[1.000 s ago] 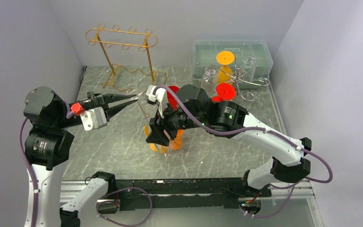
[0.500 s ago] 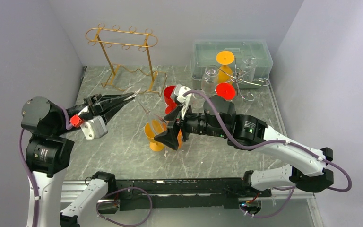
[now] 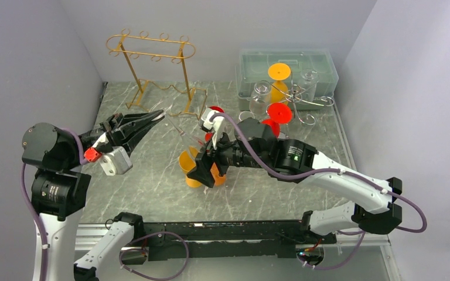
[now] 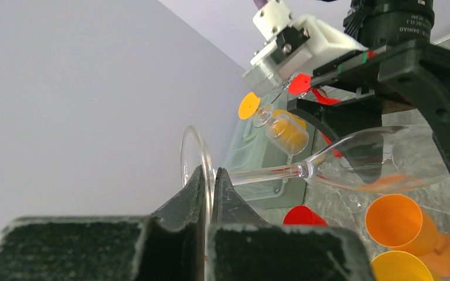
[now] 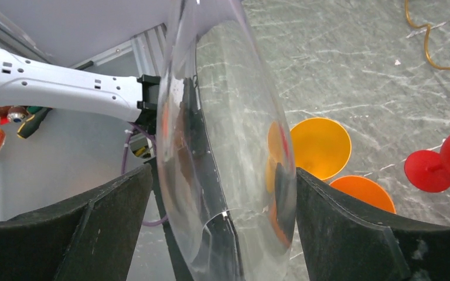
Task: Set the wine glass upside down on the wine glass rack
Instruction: Turn the wine glass upside down at the wine rack.
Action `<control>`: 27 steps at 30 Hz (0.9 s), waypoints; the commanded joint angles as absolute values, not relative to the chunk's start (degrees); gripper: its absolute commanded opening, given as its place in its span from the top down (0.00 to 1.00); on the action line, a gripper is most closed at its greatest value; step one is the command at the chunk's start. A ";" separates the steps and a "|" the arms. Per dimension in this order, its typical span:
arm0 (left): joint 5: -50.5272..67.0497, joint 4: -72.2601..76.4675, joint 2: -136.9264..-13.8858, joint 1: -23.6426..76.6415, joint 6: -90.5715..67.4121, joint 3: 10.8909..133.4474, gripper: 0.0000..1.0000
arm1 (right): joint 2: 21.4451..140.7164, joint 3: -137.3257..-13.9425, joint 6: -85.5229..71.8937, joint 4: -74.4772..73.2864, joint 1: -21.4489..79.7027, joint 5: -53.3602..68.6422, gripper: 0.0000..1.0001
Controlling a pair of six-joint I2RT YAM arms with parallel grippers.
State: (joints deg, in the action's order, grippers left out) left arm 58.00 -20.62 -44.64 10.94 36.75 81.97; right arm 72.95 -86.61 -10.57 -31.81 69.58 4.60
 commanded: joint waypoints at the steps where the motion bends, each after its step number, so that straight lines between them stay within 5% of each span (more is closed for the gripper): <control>1: 57.69 -19.53 -43.95 10.81 38.26 82.79 1.00 | 73.04 -88.91 -10.46 -30.65 69.61 4.57 0.19; 3: 58.10 -20.29 -43.81 10.81 38.50 82.92 1.00 | 71.72 -87.79 -10.48 -29.67 69.61 2.56 0.36; 6: 58.37 -20.97 -43.75 10.81 38.25 82.80 0.98 | 68.12 -84.00 -9.89 -26.55 69.61 -2.70 0.78; 7: 58.48 -20.95 -43.72 10.81 37.62 82.61 0.69 | 66.40 -82.24 -9.54 -25.30 69.61 -4.81 0.84; 9: 58.97 -21.99 -43.82 10.81 37.84 82.77 0.44 | 62.71 -78.59 -8.42 -22.47 69.61 -8.53 0.86; 13: 58.29 -22.22 -44.02 10.81 37.18 82.73 0.23 | 53.98 -71.60 -6.07 -20.51 69.52 -16.32 0.91; 27: 58.32 -19.95 -44.88 10.81 34.72 80.31 0.20 | 26.64 -57.41 -9.32 -36.27 69.51 -52.42 1.00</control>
State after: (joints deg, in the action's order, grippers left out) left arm 58.15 -21.80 -44.23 10.94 36.18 81.43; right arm 30.57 -59.96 -6.90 -31.83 69.58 -35.35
